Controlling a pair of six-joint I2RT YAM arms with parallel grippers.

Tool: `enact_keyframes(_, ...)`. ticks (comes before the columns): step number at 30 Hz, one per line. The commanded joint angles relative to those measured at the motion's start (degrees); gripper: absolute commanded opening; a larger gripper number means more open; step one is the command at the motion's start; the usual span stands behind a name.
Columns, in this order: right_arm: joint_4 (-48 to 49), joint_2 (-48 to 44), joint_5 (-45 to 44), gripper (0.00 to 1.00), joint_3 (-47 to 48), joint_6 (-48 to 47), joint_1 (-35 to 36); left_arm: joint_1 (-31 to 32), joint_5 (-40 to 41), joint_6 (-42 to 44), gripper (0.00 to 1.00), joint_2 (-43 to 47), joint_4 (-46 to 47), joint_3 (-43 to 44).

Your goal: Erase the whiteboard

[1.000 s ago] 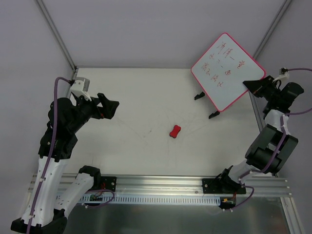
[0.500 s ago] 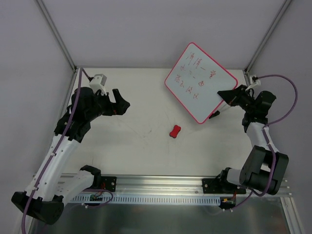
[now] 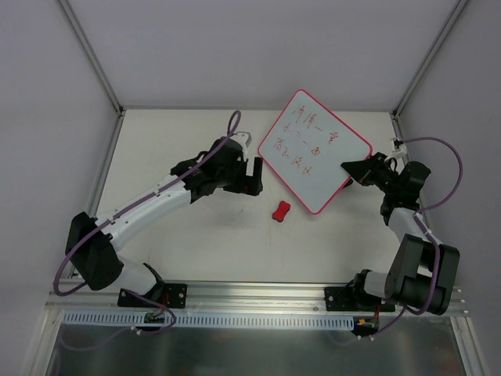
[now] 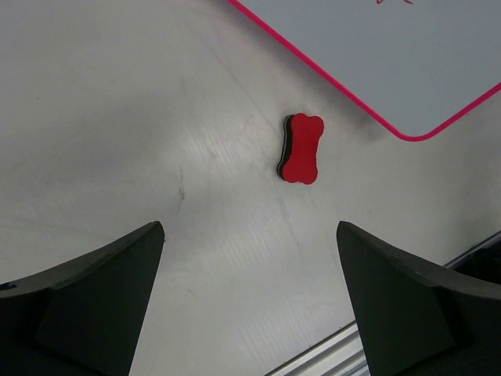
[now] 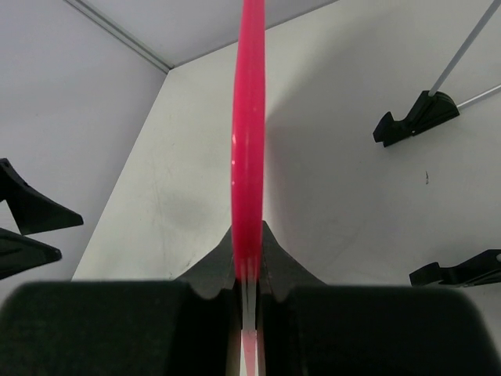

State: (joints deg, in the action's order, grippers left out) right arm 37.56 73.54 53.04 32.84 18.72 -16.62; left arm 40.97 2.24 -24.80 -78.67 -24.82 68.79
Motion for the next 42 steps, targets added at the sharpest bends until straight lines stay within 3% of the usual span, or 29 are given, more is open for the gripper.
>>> enact_keyframes(1, 11.5, -3.6, 1.4, 0.00, 2.6, 2.5, 0.1, 4.5, 4.3, -0.9, 0.94, -5.2, 1.2, 5.8)
enact_keyframes(14, 11.4, -2.4, 2.5, 0.00, 2.9, 3.3, 0.1, 13.4, 6.5, 3.9, 0.84, -27.4, 2.5, 17.1)
enact_keyframes(42, 11.4, -1.5, 3.1, 0.00, 0.6, 2.8, 0.1, 15.8, 10.2, 1.9, 0.63, -38.3, 6.1, 17.3)
